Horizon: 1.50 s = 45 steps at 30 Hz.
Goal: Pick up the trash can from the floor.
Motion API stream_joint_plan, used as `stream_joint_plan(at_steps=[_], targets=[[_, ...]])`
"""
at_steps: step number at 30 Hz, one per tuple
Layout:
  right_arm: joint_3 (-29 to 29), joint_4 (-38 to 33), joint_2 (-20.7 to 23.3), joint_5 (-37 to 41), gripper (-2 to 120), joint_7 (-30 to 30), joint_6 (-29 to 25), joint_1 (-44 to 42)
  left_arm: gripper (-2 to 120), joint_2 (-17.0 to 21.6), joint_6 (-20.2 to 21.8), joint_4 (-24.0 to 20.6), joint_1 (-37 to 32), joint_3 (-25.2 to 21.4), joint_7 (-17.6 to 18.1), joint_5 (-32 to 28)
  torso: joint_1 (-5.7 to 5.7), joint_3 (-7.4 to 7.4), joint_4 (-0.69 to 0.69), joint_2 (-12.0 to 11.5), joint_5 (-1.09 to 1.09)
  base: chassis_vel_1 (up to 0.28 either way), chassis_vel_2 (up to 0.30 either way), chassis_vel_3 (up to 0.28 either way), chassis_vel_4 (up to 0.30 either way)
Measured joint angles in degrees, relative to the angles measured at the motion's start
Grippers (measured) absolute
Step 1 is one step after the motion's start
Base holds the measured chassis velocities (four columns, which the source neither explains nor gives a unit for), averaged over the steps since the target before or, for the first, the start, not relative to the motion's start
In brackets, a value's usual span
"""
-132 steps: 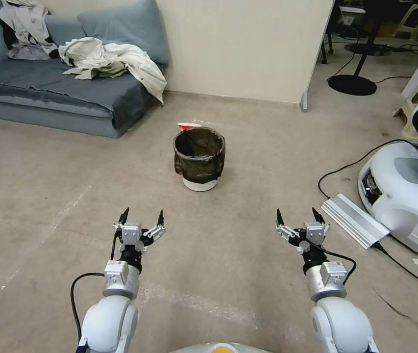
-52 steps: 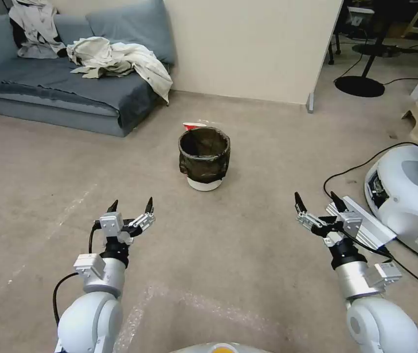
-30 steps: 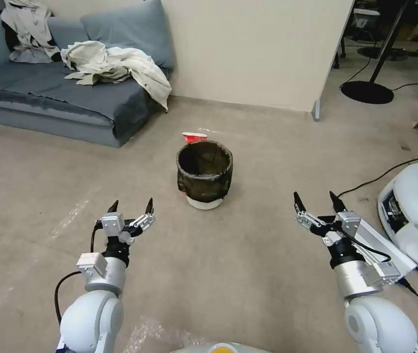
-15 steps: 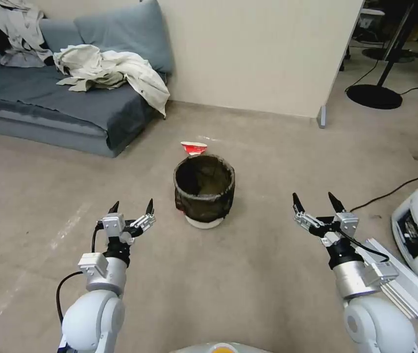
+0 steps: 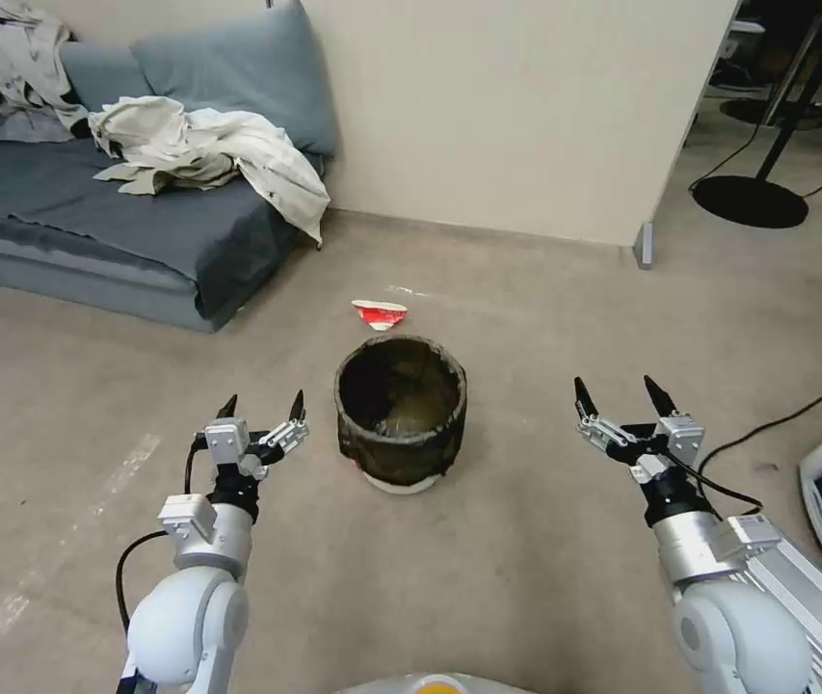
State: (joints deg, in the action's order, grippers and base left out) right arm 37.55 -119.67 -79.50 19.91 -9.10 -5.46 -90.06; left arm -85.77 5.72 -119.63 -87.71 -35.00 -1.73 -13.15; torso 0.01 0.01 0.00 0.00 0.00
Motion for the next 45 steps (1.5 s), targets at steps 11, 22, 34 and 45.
stream_joint_plan(at_steps=[11, 22, 34, 45], targets=[[0.06, 0.60, -0.56, -0.47, 100, -0.47, -2.32, -0.28, 100, 1.61, 4.05, -0.16, 2.34, 1.91, 0.89, -5.78, -0.01, 0.00, 0.00, 0.00, 0.00, 0.003, -0.009, -0.005, 0.005], [-0.78, -0.28, -0.94, -1.69, 100, -0.51, -2.19, -0.67, 100, 7.62, 18.94, 3.34, 9.82, 5.36, 5.02, -16.95, 0.00, -0.01, -0.01, 0.00, -0.01, 0.000, 0.000, 0.000, 0.000], [-1.38, 0.03, -2.25, -2.90, 100, -0.41, -1.75, -0.98, 100, 9.43, 19.33, 10.47, 15.99, 10.10, 4.73, -21.61, -0.01, 0.00, 0.00, 0.00, 0.00, 0.000, 0.000, 0.000, 0.000], [-1.17, 1.29, -2.08, -2.64, 100, -0.33, -1.71, -0.02, 100, 9.18, 20.35, 13.68, 20.02, 11.62, 6.77, -19.70, 0.00, 0.00, 0.00, 0.00, 0.00, 0.000, 0.000, 0.000, 0.000]])
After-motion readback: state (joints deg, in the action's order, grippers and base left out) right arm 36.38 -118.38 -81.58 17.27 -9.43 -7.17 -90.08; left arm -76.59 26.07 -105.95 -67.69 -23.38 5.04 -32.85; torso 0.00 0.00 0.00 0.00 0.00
